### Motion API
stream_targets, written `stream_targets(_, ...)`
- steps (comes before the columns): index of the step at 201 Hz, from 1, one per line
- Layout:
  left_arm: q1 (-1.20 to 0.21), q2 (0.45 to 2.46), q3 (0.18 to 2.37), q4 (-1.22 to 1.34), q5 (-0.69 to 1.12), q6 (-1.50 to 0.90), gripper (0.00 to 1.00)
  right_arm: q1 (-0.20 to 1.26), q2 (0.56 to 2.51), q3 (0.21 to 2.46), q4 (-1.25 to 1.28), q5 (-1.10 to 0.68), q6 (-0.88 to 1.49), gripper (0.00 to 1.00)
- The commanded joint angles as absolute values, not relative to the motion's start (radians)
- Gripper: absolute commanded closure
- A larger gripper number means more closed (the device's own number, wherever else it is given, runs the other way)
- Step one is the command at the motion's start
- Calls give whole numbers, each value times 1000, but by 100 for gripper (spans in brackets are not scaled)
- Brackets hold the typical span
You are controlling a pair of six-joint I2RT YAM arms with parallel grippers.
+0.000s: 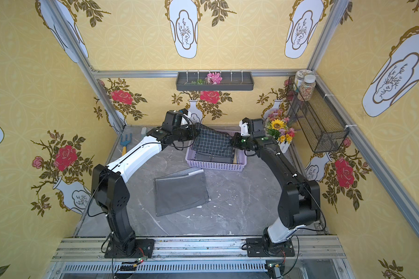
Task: Put the folded pillowcase in the basket
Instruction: Place the pillowcase in the basket.
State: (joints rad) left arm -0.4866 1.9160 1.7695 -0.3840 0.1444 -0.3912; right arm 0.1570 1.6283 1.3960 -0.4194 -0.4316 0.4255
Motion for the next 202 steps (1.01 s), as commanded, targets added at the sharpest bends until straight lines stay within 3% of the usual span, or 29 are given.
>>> stream_targets(1, -467, 1989, 1850, -417, 219, -371, 100, 138, 1676, 1451, -423, -485, 417, 100)
stream_targets(56, -419, 2133, 2006, -471, 292, -370, 100, 103, 1774, 1535, -447, -522, 416, 100)
stream_targets(202, -382, 2313, 2080, -437, 362, -387, 100, 73, 1969, 1617, -449, -522, 392, 100)
